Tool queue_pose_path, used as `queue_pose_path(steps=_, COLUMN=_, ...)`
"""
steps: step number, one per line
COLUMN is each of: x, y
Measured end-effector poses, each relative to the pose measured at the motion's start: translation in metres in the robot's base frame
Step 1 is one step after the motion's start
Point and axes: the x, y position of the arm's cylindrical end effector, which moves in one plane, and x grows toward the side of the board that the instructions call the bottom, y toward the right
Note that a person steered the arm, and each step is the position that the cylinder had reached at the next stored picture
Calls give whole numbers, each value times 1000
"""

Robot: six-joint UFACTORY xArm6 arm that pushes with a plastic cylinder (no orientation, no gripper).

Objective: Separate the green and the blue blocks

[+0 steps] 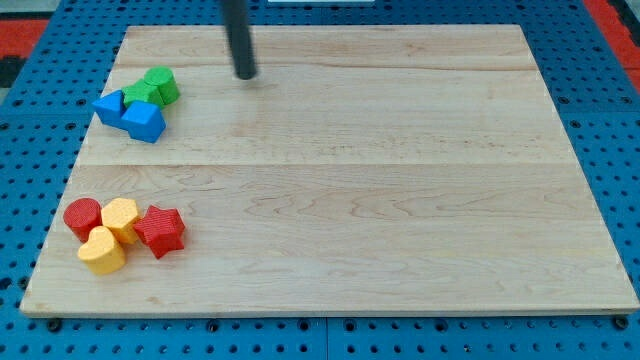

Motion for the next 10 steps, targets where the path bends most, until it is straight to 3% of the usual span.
queue_pose_path(steps=1, x=77, y=38)
queue_pose_path(steps=2, x=161, y=-1)
queue_pose_path(steps=3, x=180, y=-80)
queue_pose_path(steps=5, x=146, y=-242)
queue_pose_path(steps=6, x=124, y=-243)
queue_pose_path(steps=8, x=65, y=-216)
queue_pose_path(steps=10, x=63, y=-76)
